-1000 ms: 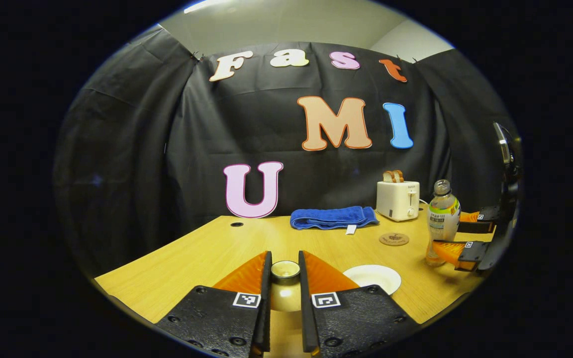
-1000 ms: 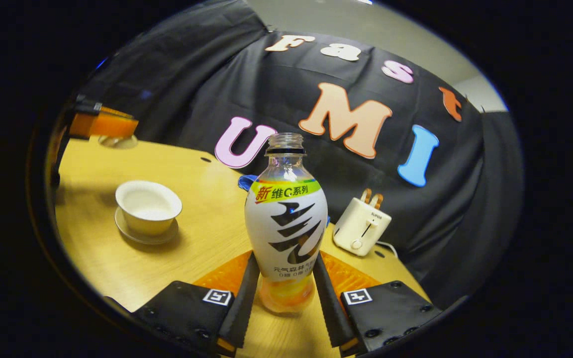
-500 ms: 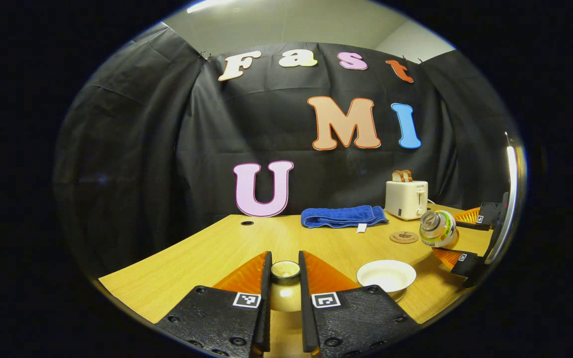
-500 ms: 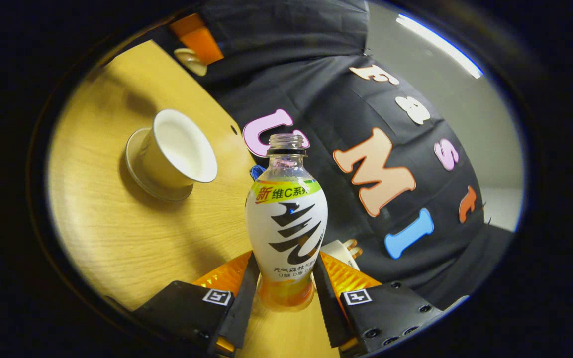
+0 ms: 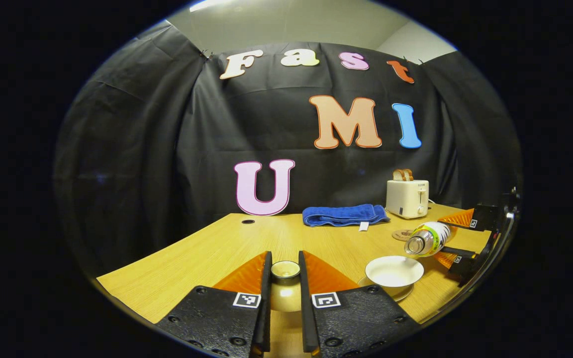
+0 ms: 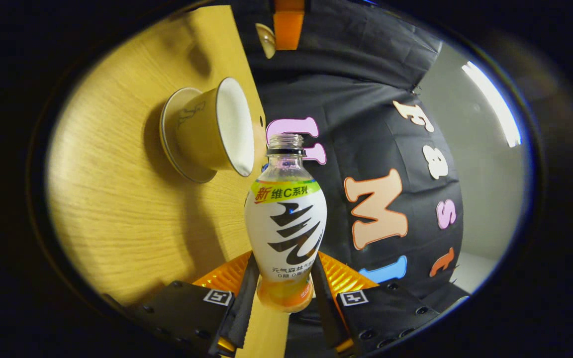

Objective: Open the teacup lid with one hand, grasp the water bottle and pour water into the teacup with the other hand; after pouring, place the water bottle on the coaster and then close the teacup lid.

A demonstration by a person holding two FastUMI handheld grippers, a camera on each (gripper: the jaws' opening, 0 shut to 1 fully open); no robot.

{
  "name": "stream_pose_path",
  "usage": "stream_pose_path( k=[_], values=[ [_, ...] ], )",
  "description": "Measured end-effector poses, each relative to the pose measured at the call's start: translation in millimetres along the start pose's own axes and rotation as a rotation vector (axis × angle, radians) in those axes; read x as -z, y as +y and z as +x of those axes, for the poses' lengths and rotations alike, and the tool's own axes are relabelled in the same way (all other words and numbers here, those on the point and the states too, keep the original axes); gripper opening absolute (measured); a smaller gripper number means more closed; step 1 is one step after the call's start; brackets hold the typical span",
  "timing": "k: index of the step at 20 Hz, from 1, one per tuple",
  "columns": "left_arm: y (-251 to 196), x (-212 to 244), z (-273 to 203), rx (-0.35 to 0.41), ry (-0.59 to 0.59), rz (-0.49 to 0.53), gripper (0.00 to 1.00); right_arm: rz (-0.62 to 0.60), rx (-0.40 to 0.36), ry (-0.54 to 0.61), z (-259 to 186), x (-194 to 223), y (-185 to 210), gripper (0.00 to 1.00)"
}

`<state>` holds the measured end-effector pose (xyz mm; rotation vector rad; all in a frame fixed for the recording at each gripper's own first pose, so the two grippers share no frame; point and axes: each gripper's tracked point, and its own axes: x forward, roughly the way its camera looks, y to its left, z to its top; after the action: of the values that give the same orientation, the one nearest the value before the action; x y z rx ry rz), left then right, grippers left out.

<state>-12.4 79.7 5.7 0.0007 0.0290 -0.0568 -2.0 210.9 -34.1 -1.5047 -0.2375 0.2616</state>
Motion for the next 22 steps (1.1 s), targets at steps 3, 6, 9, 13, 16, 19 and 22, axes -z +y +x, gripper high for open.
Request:
stream_pose_path(
  k=[3, 6, 9, 13, 16, 19, 22],
  values=[
    [3.7, 1.0, 1.5, 0.001, 0.0, -0.015, 0.23, -0.106, 0.008, -0.01, 5.3, 3.6, -7.3, 0.63],
    [6.3, 0.9, 1.2, 0.002, -0.002, -0.025, 0.23, -0.215, 0.017, -0.029, 5.2, -0.6, -14.2, 0.64],
    [7.9, -2.4, -0.3, 0.0, -0.013, -0.024, 0.23, -0.319, 0.021, -0.053, 7.9, -4.1, -20.3, 0.63],
    [3.4, -3.5, -2.5, 0.011, -0.02, -0.046, 0.23, -0.428, 0.019, -0.08, 6.9, -9.9, -25.9, 0.62],
    [-0.9, -4.3, -4.0, 0.024, -0.026, -0.068, 0.23, -0.462, 0.027, -0.095, 6.1, -11.6, -26.1, 0.63],
    [-1.0, -4.2, -5.6, 0.029, -0.027, -0.078, 0.22, -0.508, 0.038, -0.109, 6.1, -15.0, -28.6, 0.63],
    [-0.1, -5.9, -6.4, 0.026, -0.034, -0.079, 0.22, -0.568, 0.045, -0.129, 5.9, -17.3, -31.7, 0.62]
  ],
)
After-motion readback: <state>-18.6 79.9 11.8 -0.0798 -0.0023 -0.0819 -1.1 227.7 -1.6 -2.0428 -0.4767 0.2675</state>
